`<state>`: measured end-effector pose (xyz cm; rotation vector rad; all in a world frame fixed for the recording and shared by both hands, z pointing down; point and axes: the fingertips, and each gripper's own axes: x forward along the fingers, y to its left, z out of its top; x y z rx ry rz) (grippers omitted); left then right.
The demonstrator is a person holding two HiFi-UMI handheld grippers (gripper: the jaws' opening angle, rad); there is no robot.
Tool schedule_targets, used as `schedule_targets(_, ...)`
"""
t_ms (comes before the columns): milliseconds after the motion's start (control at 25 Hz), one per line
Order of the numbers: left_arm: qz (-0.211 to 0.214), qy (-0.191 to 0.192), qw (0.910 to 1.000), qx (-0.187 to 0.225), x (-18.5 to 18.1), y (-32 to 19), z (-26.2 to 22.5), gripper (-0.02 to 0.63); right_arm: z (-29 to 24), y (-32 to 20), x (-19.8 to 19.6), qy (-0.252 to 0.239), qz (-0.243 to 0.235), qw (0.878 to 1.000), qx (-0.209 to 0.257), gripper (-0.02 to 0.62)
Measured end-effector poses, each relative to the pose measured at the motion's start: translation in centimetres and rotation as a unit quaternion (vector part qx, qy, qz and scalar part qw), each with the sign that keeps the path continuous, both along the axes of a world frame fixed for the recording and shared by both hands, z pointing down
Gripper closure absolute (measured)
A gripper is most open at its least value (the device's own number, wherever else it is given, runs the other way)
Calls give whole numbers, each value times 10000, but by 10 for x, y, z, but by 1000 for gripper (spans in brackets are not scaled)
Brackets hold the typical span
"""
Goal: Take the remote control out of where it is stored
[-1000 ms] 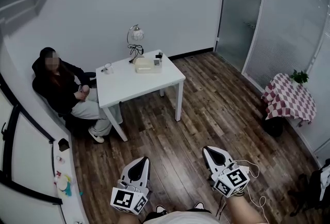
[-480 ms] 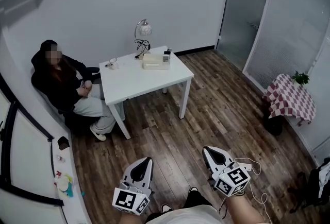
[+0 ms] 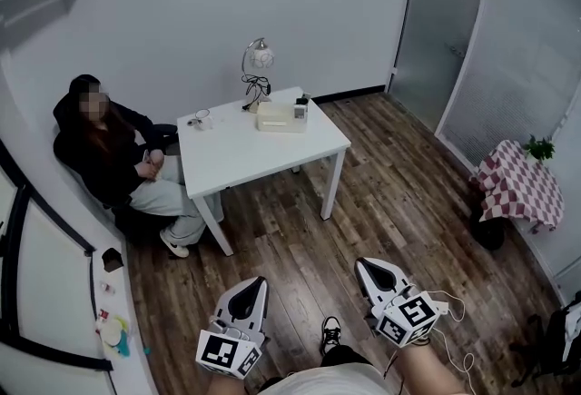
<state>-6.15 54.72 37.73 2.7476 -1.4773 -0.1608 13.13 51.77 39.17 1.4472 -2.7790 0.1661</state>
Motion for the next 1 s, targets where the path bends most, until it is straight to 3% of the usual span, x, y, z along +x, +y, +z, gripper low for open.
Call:
schedule_targets(400,-223,-133,9996,-111,41,-104,-6,598,3,-112,42,-177,-191,9996,-84,584)
schedule_targets(720,-510,-171,9984,-195,92,-195,-11,598,2,-210,97,-267,-342,9990,-59,584)
schedule_targets(1000,-603,-237,9976,-235,120,-249,-7,598,7,-264,128,-323,-401,9987,-64,584)
